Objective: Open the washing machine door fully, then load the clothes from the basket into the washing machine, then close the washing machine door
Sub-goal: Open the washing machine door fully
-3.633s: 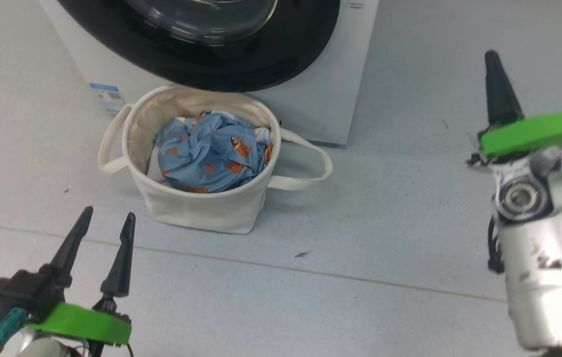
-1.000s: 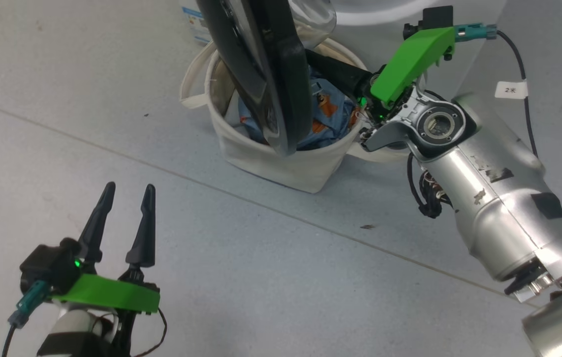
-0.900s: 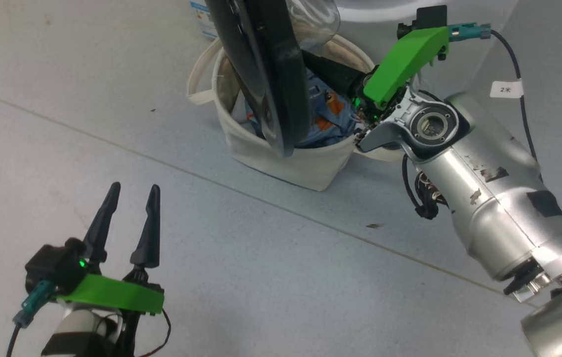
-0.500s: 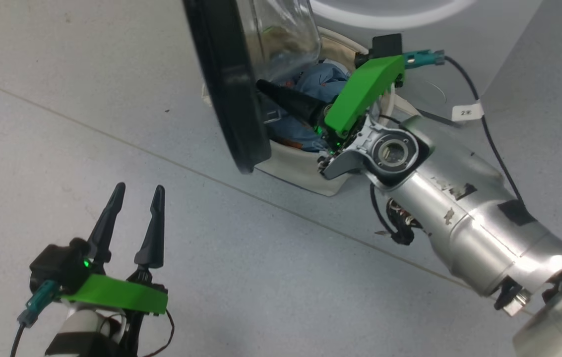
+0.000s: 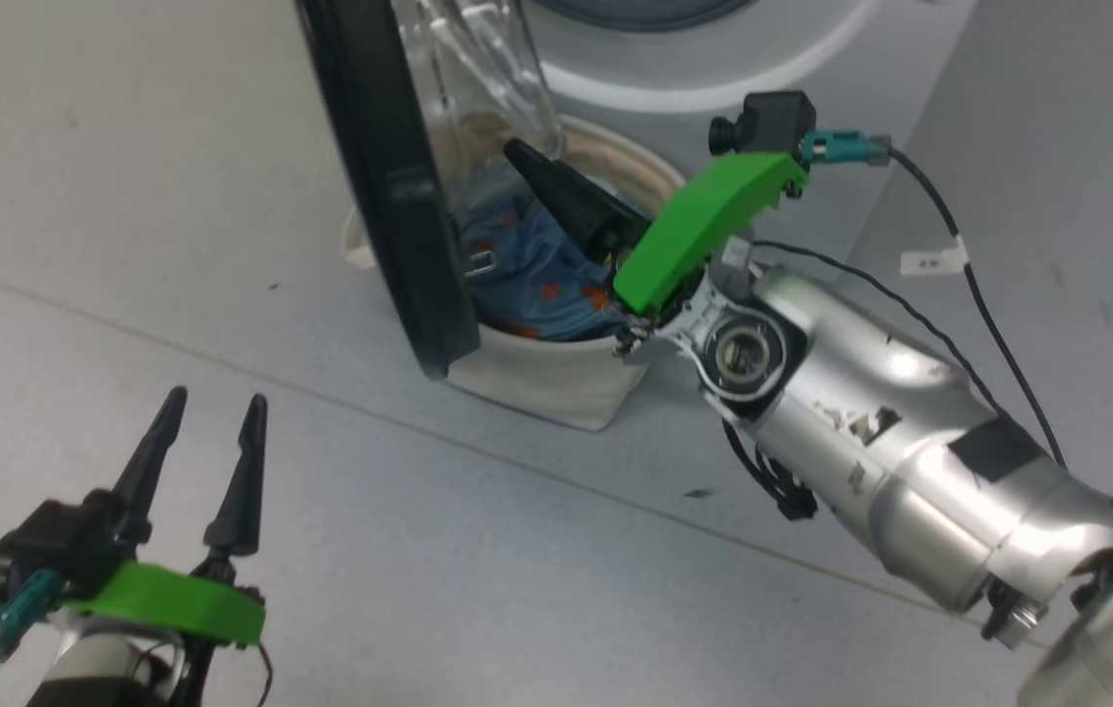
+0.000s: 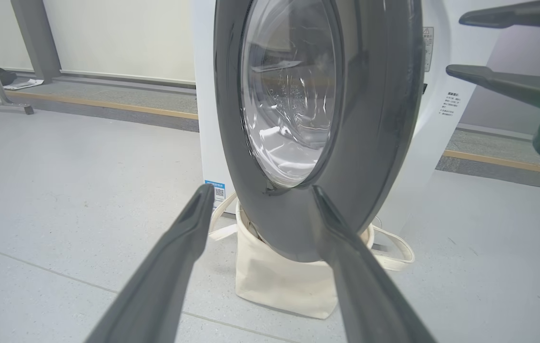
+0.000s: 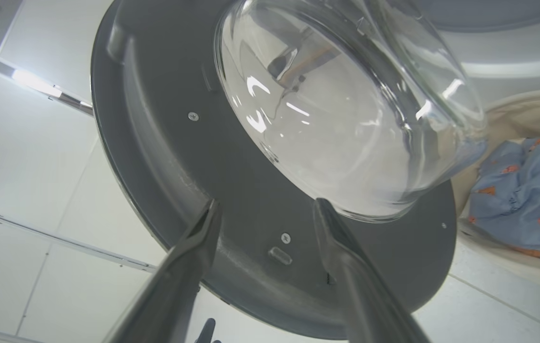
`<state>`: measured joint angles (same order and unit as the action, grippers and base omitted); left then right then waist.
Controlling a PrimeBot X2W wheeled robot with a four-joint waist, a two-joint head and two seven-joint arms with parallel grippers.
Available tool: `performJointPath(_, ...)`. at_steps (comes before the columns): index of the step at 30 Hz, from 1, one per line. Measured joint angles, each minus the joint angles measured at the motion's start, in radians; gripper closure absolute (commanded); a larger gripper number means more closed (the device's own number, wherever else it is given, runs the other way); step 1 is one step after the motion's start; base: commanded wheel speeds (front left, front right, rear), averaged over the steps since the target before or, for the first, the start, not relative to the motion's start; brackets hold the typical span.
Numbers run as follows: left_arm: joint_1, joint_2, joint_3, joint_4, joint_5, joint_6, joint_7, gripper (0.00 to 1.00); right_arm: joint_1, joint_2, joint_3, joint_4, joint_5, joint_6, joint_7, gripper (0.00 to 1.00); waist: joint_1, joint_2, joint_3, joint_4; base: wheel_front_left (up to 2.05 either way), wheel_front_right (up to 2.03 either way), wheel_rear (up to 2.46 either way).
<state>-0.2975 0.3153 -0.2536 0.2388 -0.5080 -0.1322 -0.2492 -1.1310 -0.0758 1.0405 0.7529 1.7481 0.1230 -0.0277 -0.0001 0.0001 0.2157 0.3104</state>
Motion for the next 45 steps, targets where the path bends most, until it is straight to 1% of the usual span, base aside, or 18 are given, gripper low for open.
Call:
performJointPath(3,0.028,0.031,0.003,0.006,-0.006,0.0,0.0,0.0,0.037,-0.024,0.029,-0.017,-0.09,0.0,-0.077,0.0,0.0,0.0,-0.027,-0.038,0.0,0.0,0.0)
performJointPath(7,0.059,0.066,0.019,0.007,-0.038,0.0,0.002,0.0,0.108,-0.076,0.047,-0.045,-0.166,0.0,-0.173,0.0,0.0,0.0,-0.066,-0.087,0.0,0.0,0.0)
performJointPath(11,0.089,0.101,0.046,-0.001,-0.063,0.0,0.009,0.0,0.168,-0.125,0.043,-0.069,-0.25,0.0,-0.213,0.0,0.0,0.0,-0.1,-0.142,0.0,0.0,0.0)
performJointPath(12,0.112,0.114,0.063,-0.008,-0.07,0.003,0.014,0.0,0.192,-0.144,0.022,-0.071,-0.32,0.0,-0.221,0.0,0.0,0.0,-0.115,-0.169,0.0,0.0,0.0)
performJointPath(16,0.165,0.136,0.087,-0.022,-0.087,0.012,0.023,0.0,0.26,-0.168,-0.153,-0.097,-0.516,0.0,-0.222,0.0,0.0,0.0,-0.144,-0.224,0.0,0.0,0.0)
performJointPath(19,0.196,0.146,0.095,-0.036,-0.096,0.027,0.03,0.0,0.355,-0.176,-0.284,-0.139,-0.687,0.0,-0.222,0.0,0.0,0.0,-0.167,-0.258,0.0,0.0,0.0)
performJointPath(20,0.196,0.146,0.095,-0.036,-0.096,0.027,0.03,0.0,0.355,-0.176,-0.284,-0.139,-0.687,0.0,-0.222,0.0,0.0,0.0,-0.167,-0.258,0.0,0.0,0.0)
performJointPath(21,0.205,0.149,0.096,-0.04,-0.099,0.028,0.03,0.0,0.395,-0.178,-0.33,-0.156,-0.749,0.0,-0.222,0.0,0.0,0.0,-0.176,-0.267,0.0,0.0,0.0)
performJointPath(25,0.242,0.156,0.104,-0.061,-0.1,0.04,0.037,0.0,0.558,-0.175,-0.483,-0.233,-0.955,0.0,-0.222,0.0,0.0,0.0,-0.205,-0.303,0.0,0.0,0.0)
performJointPath(28,0.266,0.165,0.12,-0.074,-0.11,0.051,0.045,0.0,0.658,-0.151,-0.577,-0.294,-1.067,0.0,-0.222,0.0,0.0,0.0,-0.216,-0.327,0.0,0.0,0.0)
performJointPath(31,0.274,0.167,0.125,-0.082,-0.119,0.058,0.045,0.0,0.732,-0.123,-0.64,-0.334,-1.123,0.0,-0.222,0.0,0.0,0.0,-0.224,-0.346,0.0,0.0,0.0)
performJointPath(38,0.277,0.173,0.139,-0.083,-0.136,0.062,0.045,0.0,0.844,-0.12,-0.746,-0.4,-1.212,0.0,-0.222,0.0,0.0,0.0,-0.24,-0.366,0.0,0.0,0.0)
performJointPath(45,0.295,0.184,0.154,-0.08,-0.146,0.062,0.045,0.0,0.915,-0.119,-0.807,-0.447,-1.224,0.0,-0.199,0.0,0.0,0.0,-0.248,-0.381,0.0,0.0,0.0)
